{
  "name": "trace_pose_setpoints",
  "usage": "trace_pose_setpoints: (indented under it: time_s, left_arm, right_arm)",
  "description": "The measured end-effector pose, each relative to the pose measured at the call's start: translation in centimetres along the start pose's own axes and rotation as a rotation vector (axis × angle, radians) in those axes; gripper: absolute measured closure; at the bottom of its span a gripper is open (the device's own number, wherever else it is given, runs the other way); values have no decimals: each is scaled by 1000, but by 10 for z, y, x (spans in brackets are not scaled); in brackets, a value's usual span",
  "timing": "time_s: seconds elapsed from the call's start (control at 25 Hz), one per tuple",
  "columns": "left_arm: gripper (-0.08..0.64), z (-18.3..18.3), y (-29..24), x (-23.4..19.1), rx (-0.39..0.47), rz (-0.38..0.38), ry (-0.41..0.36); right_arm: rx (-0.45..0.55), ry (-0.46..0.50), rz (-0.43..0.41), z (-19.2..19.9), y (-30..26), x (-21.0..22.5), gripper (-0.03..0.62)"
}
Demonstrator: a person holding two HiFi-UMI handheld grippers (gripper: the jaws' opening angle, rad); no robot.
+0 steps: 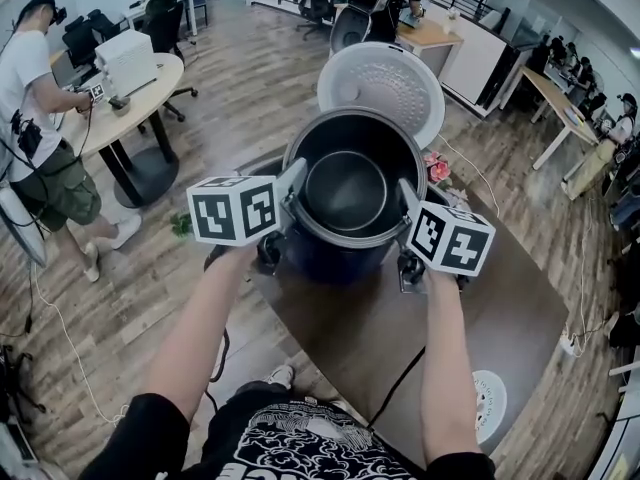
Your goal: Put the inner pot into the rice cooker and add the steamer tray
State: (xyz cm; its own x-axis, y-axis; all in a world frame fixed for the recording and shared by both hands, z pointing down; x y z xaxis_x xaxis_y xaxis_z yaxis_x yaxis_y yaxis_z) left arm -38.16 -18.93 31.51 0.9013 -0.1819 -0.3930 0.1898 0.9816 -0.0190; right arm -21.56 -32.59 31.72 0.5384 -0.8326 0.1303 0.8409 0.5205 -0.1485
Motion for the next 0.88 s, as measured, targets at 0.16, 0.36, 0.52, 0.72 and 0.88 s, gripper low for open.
trace_pose_setpoints:
  time_s: [0.16,0.36,0.52,0.72,0.88]
  left_arm:
    - [469,7,-7,-12,-21,-9,2]
    - [469,21,-13,-25,-54,-19,15]
    - [469,30,-21,-31,-82,-15,13]
    - [469,46,-24,-41,-112,-15,19]
    - [469,57,-29,-47,-140,-17,9]
  right_arm:
    - [-18,-18,8,10,-9,0,472]
    - [-47,-23,20,27,-20,3,474]
    - [-71,-48,32,40,-27,7,474]
    - [-91,-46,56,56,-32,10,482]
    - [-111,-62,72,70,-35,13,480]
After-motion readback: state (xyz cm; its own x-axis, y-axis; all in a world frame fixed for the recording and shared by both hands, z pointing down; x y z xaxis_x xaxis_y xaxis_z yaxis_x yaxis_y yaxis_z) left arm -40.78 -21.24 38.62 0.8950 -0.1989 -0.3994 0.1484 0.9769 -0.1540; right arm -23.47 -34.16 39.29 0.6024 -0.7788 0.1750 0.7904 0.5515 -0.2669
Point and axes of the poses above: the fingertips, and each gripper's own axes: y backward along the fingers, x to its right, z out of its underside, the point moved 2 cm from there along y, backward along the fingers, and after that the axes turned 10 degrees about x, right-handed, at the moved point
